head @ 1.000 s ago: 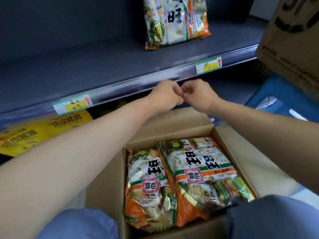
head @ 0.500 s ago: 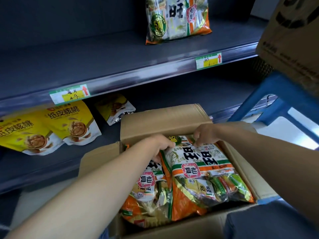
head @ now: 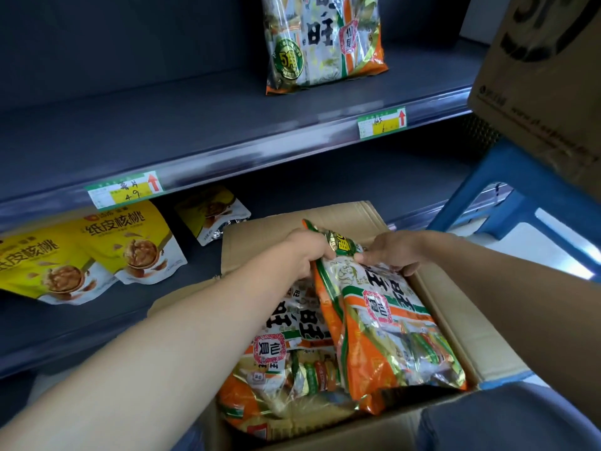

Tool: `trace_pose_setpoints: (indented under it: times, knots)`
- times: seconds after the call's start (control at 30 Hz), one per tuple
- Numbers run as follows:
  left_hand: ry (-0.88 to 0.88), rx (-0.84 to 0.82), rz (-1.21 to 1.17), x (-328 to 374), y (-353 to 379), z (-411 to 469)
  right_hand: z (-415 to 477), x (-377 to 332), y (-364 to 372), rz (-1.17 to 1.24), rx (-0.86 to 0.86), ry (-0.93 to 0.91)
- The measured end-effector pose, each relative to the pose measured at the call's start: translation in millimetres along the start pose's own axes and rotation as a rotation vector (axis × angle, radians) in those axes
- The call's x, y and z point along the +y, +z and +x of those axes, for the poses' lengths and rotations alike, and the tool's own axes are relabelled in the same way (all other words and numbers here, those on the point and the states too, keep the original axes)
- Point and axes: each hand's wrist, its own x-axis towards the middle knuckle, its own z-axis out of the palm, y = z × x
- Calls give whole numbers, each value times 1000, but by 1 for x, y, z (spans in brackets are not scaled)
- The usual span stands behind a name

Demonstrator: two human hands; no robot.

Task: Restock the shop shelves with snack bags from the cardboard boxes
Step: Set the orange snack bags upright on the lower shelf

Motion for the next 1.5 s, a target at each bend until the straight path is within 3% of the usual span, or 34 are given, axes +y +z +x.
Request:
trace_pose_setpoints:
  times: [0.17, 0.27, 0.43, 0.67, 0.8, 0.97, 1.03, 1.13, 1.17, 1.27, 1.37, 1.5]
  knots:
    - [220, 24, 74, 25, -9, -18, -25, 7, -20, 278, -97, 29]
    - [374, 13, 176, 43, -17, -29, -46, 4, -31, 302, -108, -3]
    - [574, 1, 249, 78, -37, -51, -69, 6, -55, 500, 36, -82]
    - [758, 6, 41, 134, -93, -85, -84, -24, -91, 754, 208, -348]
    - [839, 113, -179, 159, -135, -95, -95, -67, -118, 890, 370, -516]
    - [863, 332, -518, 181, -179, -93, -103, -106, -136, 912, 347, -598]
    - [822, 446, -563, 185, -189, -83, -97, -118, -140, 1006, 460, -609]
    - [756, 529, -610, 181, -182, -79, -91, -134, -138, 1094, 729, -483]
    - [728, 591, -562, 179, -179, -73, -87, -138, -137, 1168, 740, -461]
    - [680, 590, -638, 174, -170, -61, -83, -150, -131, 1456, 486, -531]
    - [644, 509, -701, 176, -161, -58, -84, -163, -129, 1454, 283, -631]
    - [691, 345, -864, 182, -162, -51, -70, -165, -142, 1481, 350, -638]
